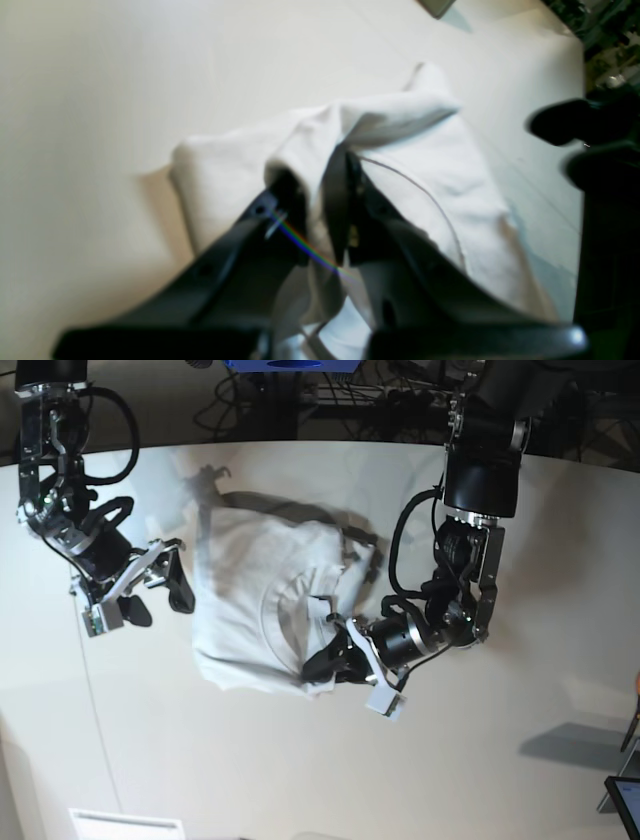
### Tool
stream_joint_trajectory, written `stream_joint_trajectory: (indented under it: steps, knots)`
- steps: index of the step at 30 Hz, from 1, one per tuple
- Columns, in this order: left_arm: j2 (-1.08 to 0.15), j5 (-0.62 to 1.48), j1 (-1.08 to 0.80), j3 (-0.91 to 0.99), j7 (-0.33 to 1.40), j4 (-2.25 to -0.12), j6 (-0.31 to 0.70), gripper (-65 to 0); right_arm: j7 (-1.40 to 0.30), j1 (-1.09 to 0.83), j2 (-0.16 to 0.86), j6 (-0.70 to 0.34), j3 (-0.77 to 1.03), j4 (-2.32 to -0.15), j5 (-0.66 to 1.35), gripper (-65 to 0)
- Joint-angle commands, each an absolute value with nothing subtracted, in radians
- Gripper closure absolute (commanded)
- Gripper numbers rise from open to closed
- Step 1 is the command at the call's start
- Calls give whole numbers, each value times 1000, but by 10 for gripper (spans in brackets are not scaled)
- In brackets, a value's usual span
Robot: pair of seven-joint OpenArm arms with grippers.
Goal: Fold the T-shirt properly
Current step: 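Lower the left gripper and grasp the shirt fold, then grasp the shirt edge with both grippers and pull it flat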
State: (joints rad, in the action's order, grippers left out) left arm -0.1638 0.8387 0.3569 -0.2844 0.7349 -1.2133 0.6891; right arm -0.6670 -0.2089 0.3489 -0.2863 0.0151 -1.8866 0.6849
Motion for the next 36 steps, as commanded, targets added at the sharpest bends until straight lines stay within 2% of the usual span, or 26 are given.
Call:
stream_joint_trajectory:
  steps: [1, 7, 16, 17, 19, 22, 24, 27, 30, 36]
  knots:
    - [-168, 863, 400, -286, 708, -1208, 698, -8, -641, -200, 361, -292, 19, -1900, 700, -416]
    - [-160, 769, 410, -282, 708, -1158, 698, -8, -641, -194, 360, -314, 19, -1905, 700, -416]
    - [-154, 647, 389, -275, 648, -1069, 698, -8, -642, -165, 286, -595, -12, -1906, 700, -406]
    - [-154, 647, 390, -275, 644, -1059, 698, -8, -642, -156, 283, -618, -28, -1906, 700, -383]
    - [-154, 647, 407, -275, 644, -1049, 698, -8, -642, -137, 280, -662, -73, -1903, 700, -295]
    - [-154, 645, 426, -275, 644, -1041, 698, -8, -657, -77, 277, -673, -143, -1900, 702, -93]
    - [-154, 645, 446, -274, 642, -1038, 698, -10, -708, -39, 269, -673, -170, -1900, 702, 0]
    - [-154, 645, 476, -274, 642, -1010, 698, -10, -774, 18, 216, -673, -159, -1880, 697, -19]
    - [-153, 645, 495, -274, 642, -1006, 698, -12, -816, 84, 180, -673, -124, -1802, 696, 0]
    - [-143, 645, 509, -274, 642, -1000, 698, -30, -845, 217, 165, -679, -127, -1580, 702, -1]
